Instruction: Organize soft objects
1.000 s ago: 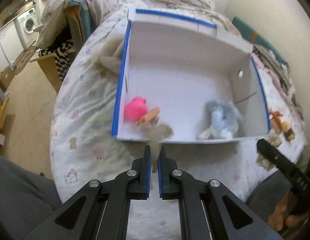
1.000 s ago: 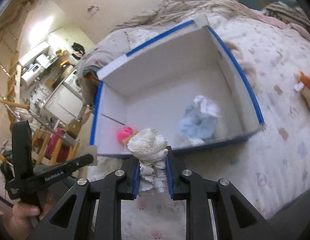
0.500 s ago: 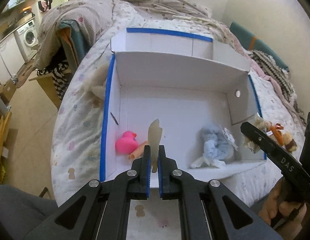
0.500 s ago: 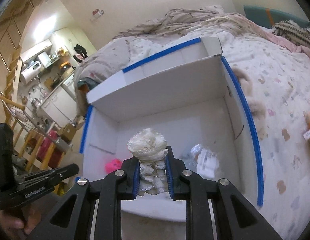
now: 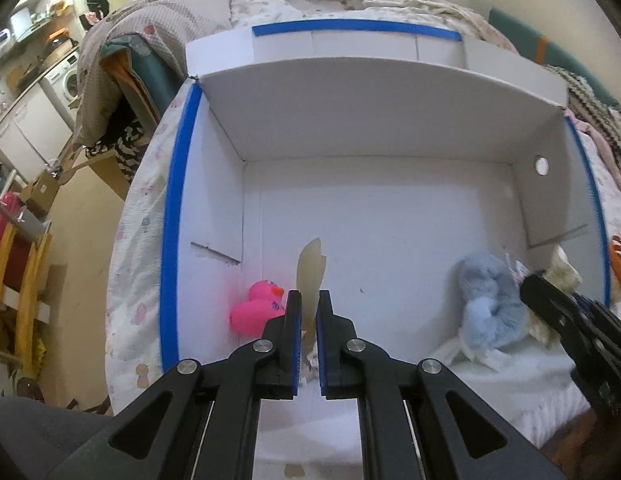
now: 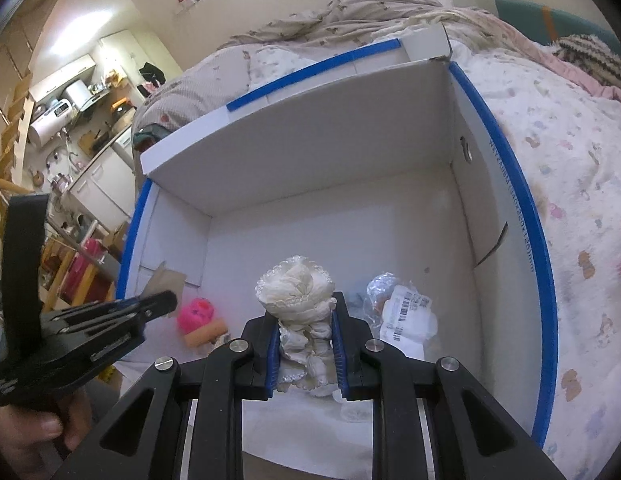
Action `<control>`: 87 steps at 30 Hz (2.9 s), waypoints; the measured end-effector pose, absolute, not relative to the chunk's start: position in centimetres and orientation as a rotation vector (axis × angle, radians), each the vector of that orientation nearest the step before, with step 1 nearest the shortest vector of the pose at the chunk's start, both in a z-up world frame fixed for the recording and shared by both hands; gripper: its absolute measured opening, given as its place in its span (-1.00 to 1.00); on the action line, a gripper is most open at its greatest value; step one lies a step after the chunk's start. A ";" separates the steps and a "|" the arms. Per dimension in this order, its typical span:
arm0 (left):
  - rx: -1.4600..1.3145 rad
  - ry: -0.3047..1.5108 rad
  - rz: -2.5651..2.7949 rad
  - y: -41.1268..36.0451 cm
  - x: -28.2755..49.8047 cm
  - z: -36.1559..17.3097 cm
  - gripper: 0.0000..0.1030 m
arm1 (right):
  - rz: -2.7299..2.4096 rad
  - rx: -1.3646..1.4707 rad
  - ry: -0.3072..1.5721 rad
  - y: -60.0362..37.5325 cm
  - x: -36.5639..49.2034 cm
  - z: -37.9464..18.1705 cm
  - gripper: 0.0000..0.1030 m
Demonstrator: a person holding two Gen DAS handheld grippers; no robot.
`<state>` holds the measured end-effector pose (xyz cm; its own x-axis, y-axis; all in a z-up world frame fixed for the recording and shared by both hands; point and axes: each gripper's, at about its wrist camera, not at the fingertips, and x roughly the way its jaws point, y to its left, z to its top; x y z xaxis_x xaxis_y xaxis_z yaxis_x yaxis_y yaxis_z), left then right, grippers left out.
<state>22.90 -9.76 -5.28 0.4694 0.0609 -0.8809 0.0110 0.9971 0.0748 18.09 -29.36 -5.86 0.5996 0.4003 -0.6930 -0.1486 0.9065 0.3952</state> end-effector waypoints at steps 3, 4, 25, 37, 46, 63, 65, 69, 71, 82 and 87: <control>0.075 1.085 0.040 -9.9 23.8 -6.1 -0.86 | 0.327 0.310 0.871 -29.3 18.1 -5.8 -0.56; 0.073 1.092 0.033 -10.0 24.0 -6.3 -0.86 | 0.327 0.310 0.869 -29.3 18.1 -5.7 -0.55; 0.084 0.983 0.019 -10.3 23.1 -4.6 0.31 | 0.295 0.427 0.793 -31.4 17.7 -4.7 0.89; -0.013 0.950 0.021 -7.4 20.8 -2.8 0.32 | 0.246 0.350 0.674 -30.5 15.9 -3.5 1.00; -0.053 0.937 -0.017 -5.4 18.1 -2.0 0.67 | 0.219 0.306 0.688 -30.1 14.2 -3.3 1.00; -0.031 0.866 -0.022 -1.7 10.3 -1.6 0.69 | 0.170 0.276 0.703 -29.5 8.7 -3.0 1.00; -0.015 0.834 -0.031 -1.9 9.6 -1.1 0.69 | 0.168 0.273 0.700 -29.5 8.1 -2.9 1.00; 0.004 0.763 -0.043 -2.3 8.2 -0.1 0.85 | 0.154 0.250 0.682 -29.3 7.0 -2.3 1.00; 0.003 0.721 -0.047 -2.2 7.2 0.4 0.87 | 0.149 0.234 0.668 -29.1 6.3 -2.0 1.00; -0.027 0.615 0.049 -1.4 5.4 1.2 0.87 | 0.122 0.144 0.518 -27.8 3.1 -0.4 1.00; -0.002 0.602 0.045 -2.1 5.0 0.7 0.87 | 0.118 0.116 0.531 -27.3 3.4 -0.7 1.00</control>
